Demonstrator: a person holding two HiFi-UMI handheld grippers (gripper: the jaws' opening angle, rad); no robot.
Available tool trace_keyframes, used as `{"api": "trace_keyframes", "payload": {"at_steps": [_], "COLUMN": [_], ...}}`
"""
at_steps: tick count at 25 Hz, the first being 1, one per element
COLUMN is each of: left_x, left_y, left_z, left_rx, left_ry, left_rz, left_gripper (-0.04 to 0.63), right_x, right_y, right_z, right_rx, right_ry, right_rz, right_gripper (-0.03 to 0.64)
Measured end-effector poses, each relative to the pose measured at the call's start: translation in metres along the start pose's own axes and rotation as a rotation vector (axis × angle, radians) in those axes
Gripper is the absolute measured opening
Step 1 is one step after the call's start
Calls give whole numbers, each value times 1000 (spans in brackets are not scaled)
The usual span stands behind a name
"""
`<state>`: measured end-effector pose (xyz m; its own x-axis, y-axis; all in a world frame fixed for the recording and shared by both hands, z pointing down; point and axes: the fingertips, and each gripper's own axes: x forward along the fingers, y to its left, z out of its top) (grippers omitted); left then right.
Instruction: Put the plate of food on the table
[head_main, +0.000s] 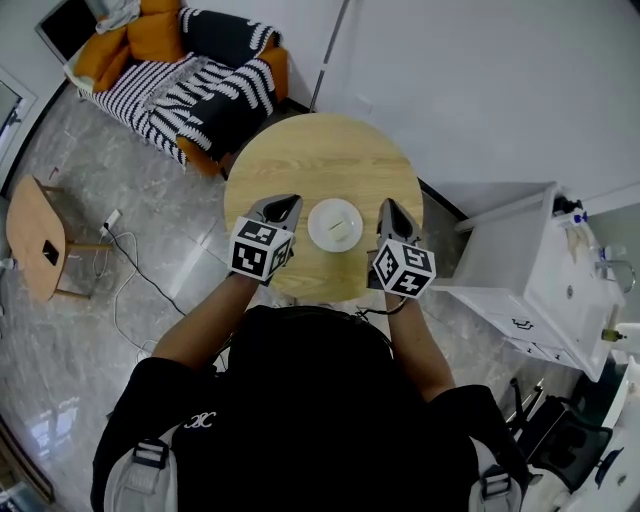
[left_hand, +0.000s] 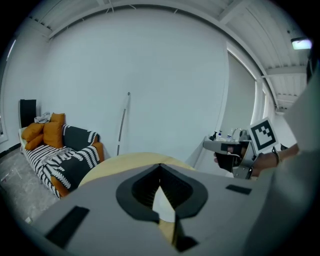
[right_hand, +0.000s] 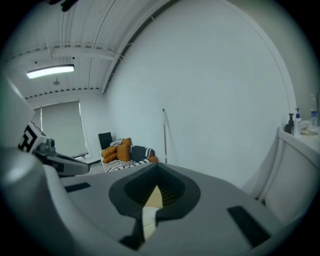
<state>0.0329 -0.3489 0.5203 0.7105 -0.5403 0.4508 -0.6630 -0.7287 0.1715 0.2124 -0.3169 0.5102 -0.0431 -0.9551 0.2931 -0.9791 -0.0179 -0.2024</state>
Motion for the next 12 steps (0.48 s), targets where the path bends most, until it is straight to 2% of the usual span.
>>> {"api": "trace_keyframes", "payload": {"at_steps": [4, 12], "left_x": [5, 16], "left_y": [-1, -7], "left_z": [0, 5], "left_rx": [2, 11], "left_ry": [5, 8], "left_rz": [-8, -37], "left_gripper": [8, 8], "right_x": [-7, -9], "right_y": [3, -1], "right_z": [14, 11], "right_rx": [-51, -52], "right_ry": [-30, -13], "right_rz": [8, 7], "right_gripper": [6, 6]}}
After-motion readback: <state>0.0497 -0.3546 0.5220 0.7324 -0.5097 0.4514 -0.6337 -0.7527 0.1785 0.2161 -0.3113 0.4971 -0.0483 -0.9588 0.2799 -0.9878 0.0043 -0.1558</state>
